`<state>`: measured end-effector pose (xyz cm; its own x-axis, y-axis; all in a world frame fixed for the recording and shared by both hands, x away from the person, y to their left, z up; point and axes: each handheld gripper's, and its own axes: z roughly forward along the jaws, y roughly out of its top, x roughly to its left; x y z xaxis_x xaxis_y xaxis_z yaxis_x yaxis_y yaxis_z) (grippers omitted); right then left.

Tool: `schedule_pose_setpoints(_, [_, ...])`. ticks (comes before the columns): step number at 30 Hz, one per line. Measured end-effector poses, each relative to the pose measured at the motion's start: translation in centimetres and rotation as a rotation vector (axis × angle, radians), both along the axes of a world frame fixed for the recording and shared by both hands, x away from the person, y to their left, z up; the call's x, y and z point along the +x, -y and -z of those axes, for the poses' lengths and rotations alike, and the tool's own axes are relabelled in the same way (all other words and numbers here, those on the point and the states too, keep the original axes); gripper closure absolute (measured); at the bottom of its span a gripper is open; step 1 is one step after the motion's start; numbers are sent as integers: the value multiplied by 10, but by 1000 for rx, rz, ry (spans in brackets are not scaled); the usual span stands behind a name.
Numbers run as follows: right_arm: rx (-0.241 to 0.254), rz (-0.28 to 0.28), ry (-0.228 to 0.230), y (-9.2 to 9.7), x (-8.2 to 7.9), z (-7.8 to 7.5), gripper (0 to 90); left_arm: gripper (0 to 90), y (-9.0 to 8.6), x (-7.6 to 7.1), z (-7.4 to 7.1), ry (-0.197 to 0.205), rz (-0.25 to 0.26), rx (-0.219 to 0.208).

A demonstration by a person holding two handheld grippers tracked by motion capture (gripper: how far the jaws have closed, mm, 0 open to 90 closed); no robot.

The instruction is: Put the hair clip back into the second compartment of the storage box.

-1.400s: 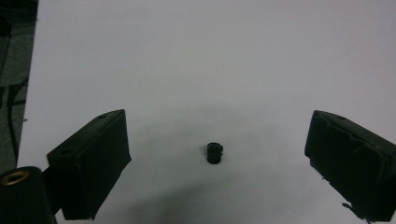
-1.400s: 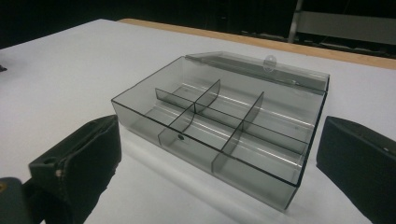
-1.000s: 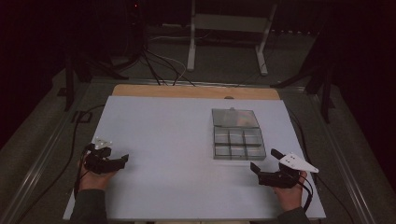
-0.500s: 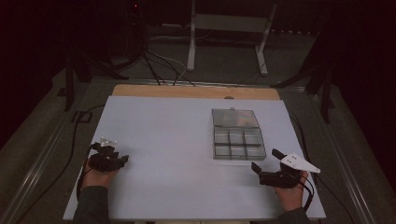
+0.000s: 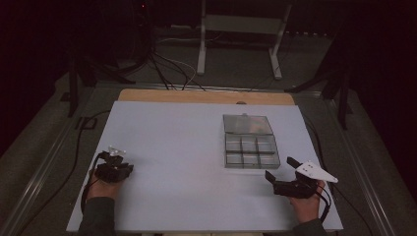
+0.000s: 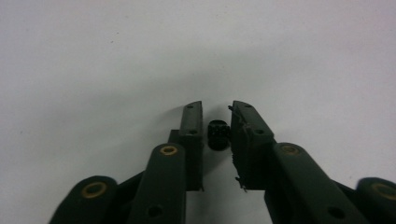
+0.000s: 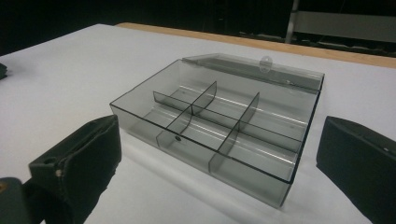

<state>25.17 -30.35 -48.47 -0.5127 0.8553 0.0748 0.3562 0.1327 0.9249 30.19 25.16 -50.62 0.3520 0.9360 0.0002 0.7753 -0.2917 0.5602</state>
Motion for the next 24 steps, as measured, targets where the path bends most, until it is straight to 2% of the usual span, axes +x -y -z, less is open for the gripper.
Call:
schedule_pose_setpoints(2, [2, -1, 1, 0, 0, 0, 3, 808, 1, 0, 0, 1, 7, 2])
schedule_pose_setpoints(11, [15, -8, 0, -1, -4, -2, 3, 815, -1, 0, 0, 2, 3, -17])
schedule_pose_setpoints(19, [13, -13, -4, -2, -4, -2, 3, 815, 4, 0, -8, 34, 10, -51])
schedule_pose_setpoints(24, [14, -9, -6, -1, -4, -1, 2, 815, 7, 0, -15, 65, 15, -90])
